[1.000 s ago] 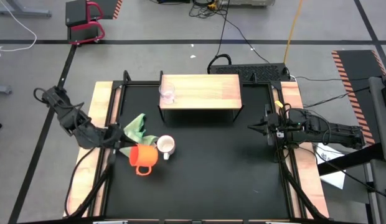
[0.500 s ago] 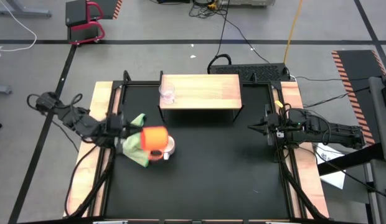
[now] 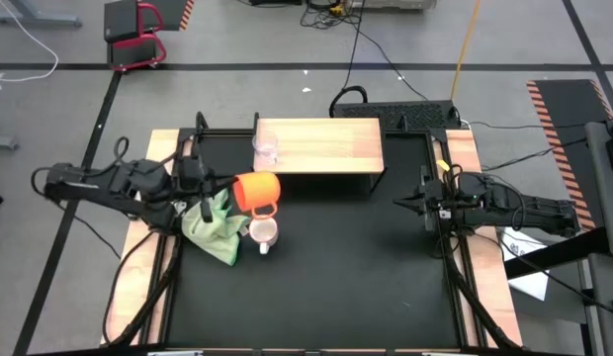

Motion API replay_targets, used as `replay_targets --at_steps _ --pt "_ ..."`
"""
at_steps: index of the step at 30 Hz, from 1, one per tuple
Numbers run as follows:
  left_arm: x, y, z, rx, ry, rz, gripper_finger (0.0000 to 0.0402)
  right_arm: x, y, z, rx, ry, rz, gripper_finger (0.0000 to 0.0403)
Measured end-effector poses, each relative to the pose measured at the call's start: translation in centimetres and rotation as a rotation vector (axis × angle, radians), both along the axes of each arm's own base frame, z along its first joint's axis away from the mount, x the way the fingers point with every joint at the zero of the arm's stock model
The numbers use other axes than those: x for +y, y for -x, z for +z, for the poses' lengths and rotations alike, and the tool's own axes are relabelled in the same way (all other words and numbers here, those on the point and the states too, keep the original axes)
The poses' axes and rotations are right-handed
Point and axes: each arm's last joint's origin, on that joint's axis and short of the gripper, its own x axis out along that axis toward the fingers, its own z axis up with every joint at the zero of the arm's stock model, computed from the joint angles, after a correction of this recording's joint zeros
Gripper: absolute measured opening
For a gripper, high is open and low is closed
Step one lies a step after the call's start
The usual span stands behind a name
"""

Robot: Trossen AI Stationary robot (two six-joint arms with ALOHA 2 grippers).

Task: Stack small to large cups/mugs on shelf
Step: Put the orange mug on the shelf

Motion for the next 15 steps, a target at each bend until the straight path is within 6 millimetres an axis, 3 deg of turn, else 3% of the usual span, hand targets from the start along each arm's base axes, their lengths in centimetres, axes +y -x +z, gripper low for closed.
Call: replay_targets --at_steps 4,15 --pt "1.3 -0.8 -0.1 0.027 0.01 0.043 0.0001 0.0 0.0 0.0 0.0 -0.001 0.0 0.0" --pt "5.2 -2.9 3.3 0.023 -0.003 0.028 0.0001 0.0 0.0 0.0 0.001 -0.003 -0.001 0.0"
